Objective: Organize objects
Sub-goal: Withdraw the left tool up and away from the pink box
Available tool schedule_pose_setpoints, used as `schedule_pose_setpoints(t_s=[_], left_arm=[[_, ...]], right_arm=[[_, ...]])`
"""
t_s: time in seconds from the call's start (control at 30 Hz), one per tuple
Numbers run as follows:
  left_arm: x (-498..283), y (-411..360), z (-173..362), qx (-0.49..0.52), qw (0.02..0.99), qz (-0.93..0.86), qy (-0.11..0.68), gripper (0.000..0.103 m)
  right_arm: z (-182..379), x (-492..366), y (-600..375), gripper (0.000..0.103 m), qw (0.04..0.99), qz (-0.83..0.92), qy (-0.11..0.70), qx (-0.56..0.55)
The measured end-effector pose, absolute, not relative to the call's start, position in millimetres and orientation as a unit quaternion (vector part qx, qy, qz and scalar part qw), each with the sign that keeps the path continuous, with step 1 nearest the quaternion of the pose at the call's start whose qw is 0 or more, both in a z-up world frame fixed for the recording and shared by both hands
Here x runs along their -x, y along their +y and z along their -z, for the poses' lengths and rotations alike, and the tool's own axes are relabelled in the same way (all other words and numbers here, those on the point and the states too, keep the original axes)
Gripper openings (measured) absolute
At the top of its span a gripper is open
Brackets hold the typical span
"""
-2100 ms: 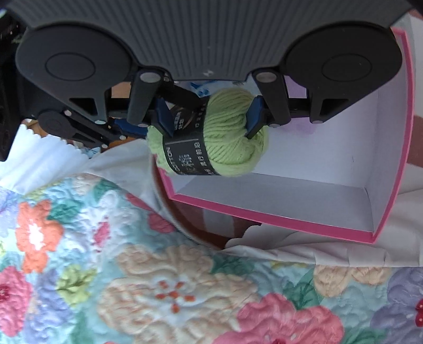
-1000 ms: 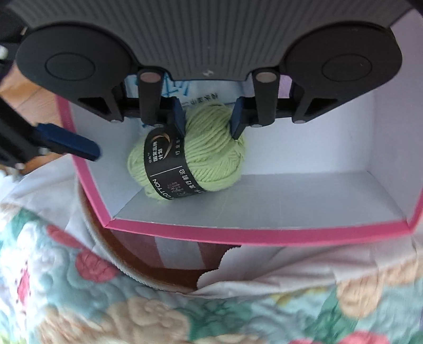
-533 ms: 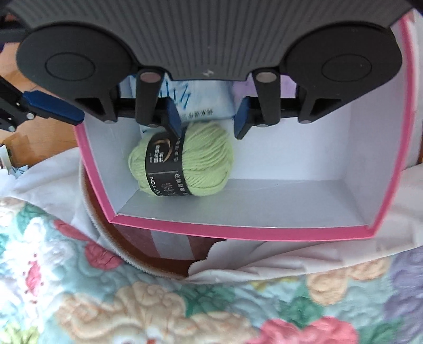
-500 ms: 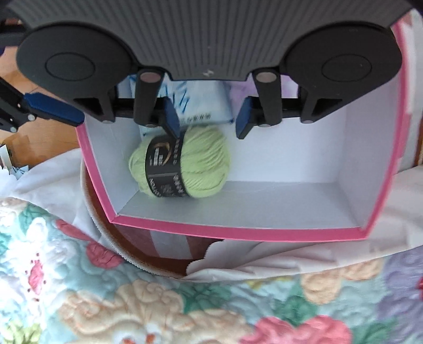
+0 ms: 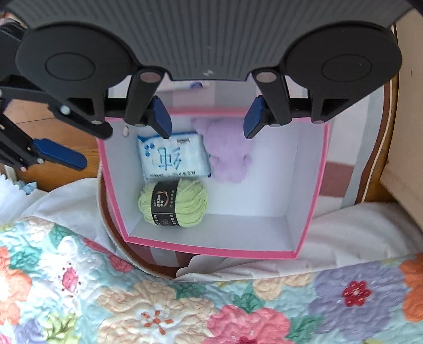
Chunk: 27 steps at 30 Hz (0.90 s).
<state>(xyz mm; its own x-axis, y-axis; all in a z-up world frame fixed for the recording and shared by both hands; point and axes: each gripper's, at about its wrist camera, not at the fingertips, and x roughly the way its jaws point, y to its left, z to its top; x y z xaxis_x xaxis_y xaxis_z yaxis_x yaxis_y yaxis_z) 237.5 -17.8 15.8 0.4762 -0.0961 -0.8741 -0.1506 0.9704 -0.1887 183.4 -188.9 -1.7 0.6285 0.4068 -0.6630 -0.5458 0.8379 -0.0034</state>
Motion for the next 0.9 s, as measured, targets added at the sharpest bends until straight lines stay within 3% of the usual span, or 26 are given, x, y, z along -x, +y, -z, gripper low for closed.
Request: schedule_pose_setpoints(t_s=[0.2,0.43,0.73,0.9], left_arm=[[-205,-20,-46,0.11,0.857,-0.024,0.503,0.061],[-168,-23,-62,0.105,0.857,-0.022,0.504,0.063],[-125,-35,-74,0.086,0.864,-0.011,0.497,0.079],[-108,-48,-63,0.081,0.859,0.001,0.506,0.084]], right_arm=[[-17,-164,-192,0.052,0.888,-0.28,0.345,0.115],[-33,-133,-203,0.073,0.877,-0.312,0.342,0.132],[-51,-97,-211,0.092,0.87,-0.339,0.33,0.137],[-46,-76,-210,0.093,0.857,-0.374,0.313,0.164]])
